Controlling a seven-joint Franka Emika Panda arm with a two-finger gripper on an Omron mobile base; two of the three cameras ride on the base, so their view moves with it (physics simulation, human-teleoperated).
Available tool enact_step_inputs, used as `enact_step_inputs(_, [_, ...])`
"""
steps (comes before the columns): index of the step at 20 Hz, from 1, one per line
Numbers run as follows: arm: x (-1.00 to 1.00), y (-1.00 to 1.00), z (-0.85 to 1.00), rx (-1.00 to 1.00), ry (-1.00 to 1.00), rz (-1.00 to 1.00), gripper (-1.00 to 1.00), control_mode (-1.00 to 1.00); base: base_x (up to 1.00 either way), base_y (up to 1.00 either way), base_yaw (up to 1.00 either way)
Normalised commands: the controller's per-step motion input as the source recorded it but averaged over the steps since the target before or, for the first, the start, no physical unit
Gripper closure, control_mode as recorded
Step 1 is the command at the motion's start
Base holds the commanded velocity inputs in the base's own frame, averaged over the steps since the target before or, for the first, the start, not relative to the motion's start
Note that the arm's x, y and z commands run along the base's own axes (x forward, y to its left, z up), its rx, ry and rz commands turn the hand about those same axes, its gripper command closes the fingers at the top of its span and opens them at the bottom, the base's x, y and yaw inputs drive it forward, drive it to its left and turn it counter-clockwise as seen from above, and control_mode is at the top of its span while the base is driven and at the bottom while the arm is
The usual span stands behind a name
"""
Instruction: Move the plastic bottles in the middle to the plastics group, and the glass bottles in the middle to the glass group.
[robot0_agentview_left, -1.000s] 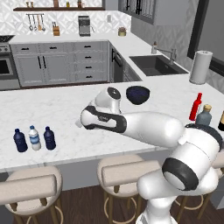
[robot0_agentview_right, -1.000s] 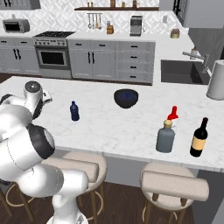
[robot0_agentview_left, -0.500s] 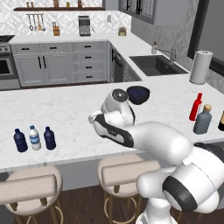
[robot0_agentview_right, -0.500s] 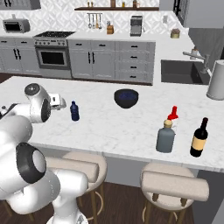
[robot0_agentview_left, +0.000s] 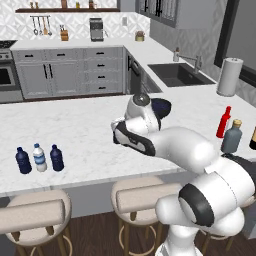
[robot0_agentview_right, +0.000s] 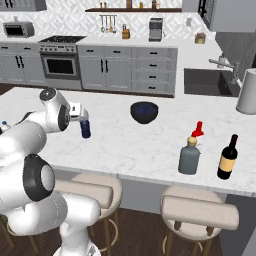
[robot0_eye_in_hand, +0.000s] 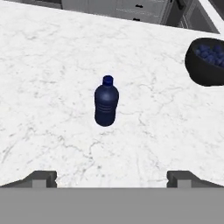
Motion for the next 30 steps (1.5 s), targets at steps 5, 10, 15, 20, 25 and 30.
enact_step_inputs(5, [0.56,-0.13,-0.02,0.0,0.0,0.12,-1.0,-1.0,0.0,0.0,0.0])
enact_step_inputs(10, [0.44,-0.02,-0.26,0.0,0.0,0.1,-1.0,-1.0,0.0,0.0,0.0])
enact_step_inputs(15, [0.34,0.06,-0.36,0.0,0.0,0.06,-1.0,-1.0,0.0,0.0,0.0])
enact_step_inputs(20, [0.47,0.07,-0.28,0.0,0.01,0.01,-1.0,-1.0,0.0,0.0,0.0])
enact_step_inputs(25, [0.5,0.16,-0.28,0.0,0.04,0.0,-1.0,-1.0,0.0,0.0,0.0])
enact_step_inputs(30, [0.37,0.2,-0.24,0.0,0.07,0.0,-1.0,-1.0,0.0,0.0,0.0])
